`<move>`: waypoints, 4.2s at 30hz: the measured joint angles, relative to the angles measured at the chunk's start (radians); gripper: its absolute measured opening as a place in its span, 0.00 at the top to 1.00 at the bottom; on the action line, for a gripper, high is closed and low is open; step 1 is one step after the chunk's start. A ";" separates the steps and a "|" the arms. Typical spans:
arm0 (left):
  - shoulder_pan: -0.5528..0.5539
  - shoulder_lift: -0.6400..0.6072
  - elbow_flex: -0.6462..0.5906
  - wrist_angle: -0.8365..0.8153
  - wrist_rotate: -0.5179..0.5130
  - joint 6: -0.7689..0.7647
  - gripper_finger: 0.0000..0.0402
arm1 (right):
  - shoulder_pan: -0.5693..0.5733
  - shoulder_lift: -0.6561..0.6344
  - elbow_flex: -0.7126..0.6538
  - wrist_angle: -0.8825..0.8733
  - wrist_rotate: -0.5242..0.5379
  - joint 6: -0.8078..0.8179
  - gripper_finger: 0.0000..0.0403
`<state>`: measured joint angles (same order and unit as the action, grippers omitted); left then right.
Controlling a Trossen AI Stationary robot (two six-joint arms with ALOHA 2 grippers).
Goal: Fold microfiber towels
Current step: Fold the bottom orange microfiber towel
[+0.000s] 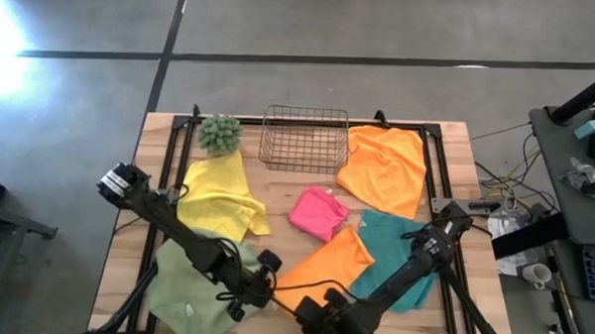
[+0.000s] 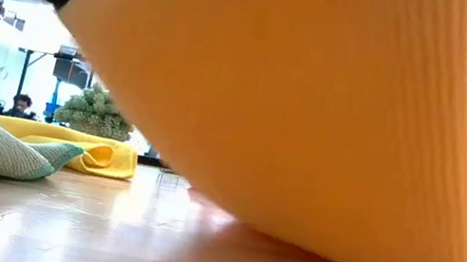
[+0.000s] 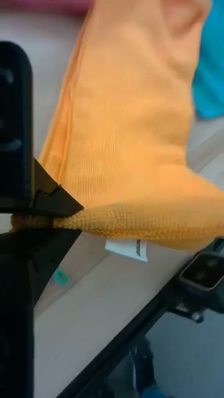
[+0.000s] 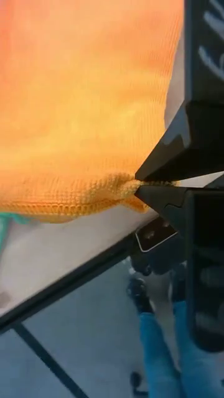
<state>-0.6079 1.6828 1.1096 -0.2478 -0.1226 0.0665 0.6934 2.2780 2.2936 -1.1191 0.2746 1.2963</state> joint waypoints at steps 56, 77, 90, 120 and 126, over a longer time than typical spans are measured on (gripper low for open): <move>0.155 -0.118 0.678 -0.409 -0.566 0.153 1.00 | -0.006 -0.452 0.061 -0.323 0.676 -0.661 0.98; 0.194 -0.114 0.657 -0.521 -0.546 0.055 1.00 | -0.027 -0.456 0.058 -0.413 0.689 -0.648 0.98; 0.186 -0.120 0.684 -0.589 -0.482 0.029 1.00 | -0.059 -0.445 0.056 -0.409 0.680 -0.649 0.98; 0.001 0.077 0.483 -0.451 -0.215 -0.475 0.99 | 0.091 -0.084 0.055 -0.383 0.420 -0.039 0.98; 0.060 0.105 0.400 -0.448 -0.219 -0.502 0.99 | 0.073 -0.058 0.047 -0.440 0.402 0.013 0.98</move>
<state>-0.5482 1.7876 1.5098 -0.6960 -0.3416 -0.4357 0.7661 2.2202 2.3407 -1.5595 0.6765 1.3094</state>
